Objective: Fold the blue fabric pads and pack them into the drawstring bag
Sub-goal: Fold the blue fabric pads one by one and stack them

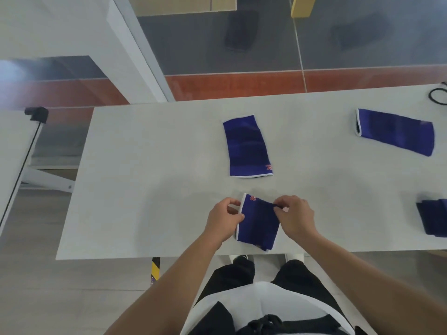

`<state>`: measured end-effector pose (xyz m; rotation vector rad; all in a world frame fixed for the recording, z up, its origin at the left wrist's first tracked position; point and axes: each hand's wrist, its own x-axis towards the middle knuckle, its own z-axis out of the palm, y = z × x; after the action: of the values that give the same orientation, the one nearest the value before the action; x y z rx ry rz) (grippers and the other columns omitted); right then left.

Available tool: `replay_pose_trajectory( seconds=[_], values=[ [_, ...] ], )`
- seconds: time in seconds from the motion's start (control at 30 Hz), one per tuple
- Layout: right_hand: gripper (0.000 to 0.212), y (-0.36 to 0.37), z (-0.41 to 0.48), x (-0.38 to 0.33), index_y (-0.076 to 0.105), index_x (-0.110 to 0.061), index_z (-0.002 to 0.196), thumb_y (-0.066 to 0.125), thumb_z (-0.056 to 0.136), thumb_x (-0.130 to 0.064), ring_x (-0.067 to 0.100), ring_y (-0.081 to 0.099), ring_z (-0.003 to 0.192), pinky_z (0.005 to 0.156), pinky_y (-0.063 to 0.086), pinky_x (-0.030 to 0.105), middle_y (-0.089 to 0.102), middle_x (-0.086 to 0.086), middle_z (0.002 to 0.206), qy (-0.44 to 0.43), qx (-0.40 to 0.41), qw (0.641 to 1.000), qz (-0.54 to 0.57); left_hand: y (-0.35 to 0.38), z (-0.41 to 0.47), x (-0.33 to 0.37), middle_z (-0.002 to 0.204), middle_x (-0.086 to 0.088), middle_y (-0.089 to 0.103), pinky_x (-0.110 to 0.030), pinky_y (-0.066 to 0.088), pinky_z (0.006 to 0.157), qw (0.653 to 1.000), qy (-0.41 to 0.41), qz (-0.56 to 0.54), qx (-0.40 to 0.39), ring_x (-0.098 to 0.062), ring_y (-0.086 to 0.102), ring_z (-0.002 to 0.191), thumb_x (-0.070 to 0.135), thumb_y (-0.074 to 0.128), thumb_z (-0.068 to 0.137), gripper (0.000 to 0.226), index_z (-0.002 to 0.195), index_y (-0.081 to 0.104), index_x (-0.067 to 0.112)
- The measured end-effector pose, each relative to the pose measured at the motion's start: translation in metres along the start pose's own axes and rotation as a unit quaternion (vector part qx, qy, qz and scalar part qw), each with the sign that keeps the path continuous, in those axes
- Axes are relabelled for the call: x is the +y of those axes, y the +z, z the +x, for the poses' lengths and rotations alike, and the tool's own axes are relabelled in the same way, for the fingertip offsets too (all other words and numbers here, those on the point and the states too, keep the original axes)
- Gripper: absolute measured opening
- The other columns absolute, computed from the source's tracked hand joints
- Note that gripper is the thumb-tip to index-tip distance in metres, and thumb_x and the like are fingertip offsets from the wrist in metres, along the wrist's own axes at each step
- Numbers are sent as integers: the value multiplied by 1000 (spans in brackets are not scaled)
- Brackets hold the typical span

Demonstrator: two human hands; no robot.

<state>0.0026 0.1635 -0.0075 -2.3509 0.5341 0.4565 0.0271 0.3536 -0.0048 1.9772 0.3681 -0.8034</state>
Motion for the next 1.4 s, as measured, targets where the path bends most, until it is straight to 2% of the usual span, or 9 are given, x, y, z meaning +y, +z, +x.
replay_pose_trajectory(
  seconds=[0.23,0.37,0.47,0.67,0.8,0.9,1.1,1.27,1.4],
  values=[
    [34,8,-15,5,60,-18,130,58,96,-20,30,44,132,112,27,45,55,6,138,-94,64,991,-64,5,-14,-13,128,1,63,-21,45,94,984,112,89,105,-16,57,117,25,59,99,34,132,56,18],
    [56,18,-34,16,45,-17,147,39,96,-40,26,34,147,117,19,56,42,4,157,-246,32,936,-248,25,-23,-29,163,-3,30,-45,20,124,882,317,334,99,-26,21,152,35,30,103,54,154,32,17],
    [69,25,-33,41,38,-18,153,31,96,-55,22,29,150,118,18,62,40,-1,159,-246,-37,906,-343,31,-11,-52,168,5,-13,-52,0,125,841,269,468,27,-27,-13,154,49,18,104,65,160,-1,25],
    [74,27,-24,50,21,-22,159,28,97,-63,20,16,154,120,12,62,26,-6,165,-218,-70,902,-365,28,1,-56,163,9,-29,-50,-15,122,824,260,503,-8,-26,-26,151,51,18,104,68,158,-16,27],
    [73,19,-17,47,26,-23,158,25,97,-63,22,16,153,119,11,63,31,-6,163,-204,-55,904,-372,21,9,-28,169,9,1,-45,-3,124,885,257,388,-27,-22,-6,155,49,29,103,63,160,13,29],
    [72,-2,-13,52,22,-27,158,26,96,-62,20,6,153,119,5,64,26,-7,164,-172,-48,909,-376,13,19,0,160,1,37,-39,19,122,923,277,254,83,-22,28,148,26,45,98,52,150,43,22],
    [70,-63,-6,59,10,-34,158,41,97,-49,19,-11,155,121,-5,57,0,-6,169,-91,-31,942,-323,9,60,46,169,1,2,-40,9,123,898,150,412,17,-26,1,155,27,47,94,75,159,11,27],
    [58,-94,-4,58,29,-33,152,46,98,-44,15,5,155,123,6,50,18,-8,166,-91,-21,968,-234,21,50,46,146,0,43,-41,27,113,872,127,466,81,-27,39,133,58,51,84,66,140,42,25],
    [55,-99,-1,56,32,-33,152,46,99,-42,19,15,153,123,9,48,32,-9,160,-132,-70,960,-238,31,24,24,148,-1,42,-46,29,112,865,56,482,124,-28,38,136,81,45,80,77,125,59,20]
  ],
)
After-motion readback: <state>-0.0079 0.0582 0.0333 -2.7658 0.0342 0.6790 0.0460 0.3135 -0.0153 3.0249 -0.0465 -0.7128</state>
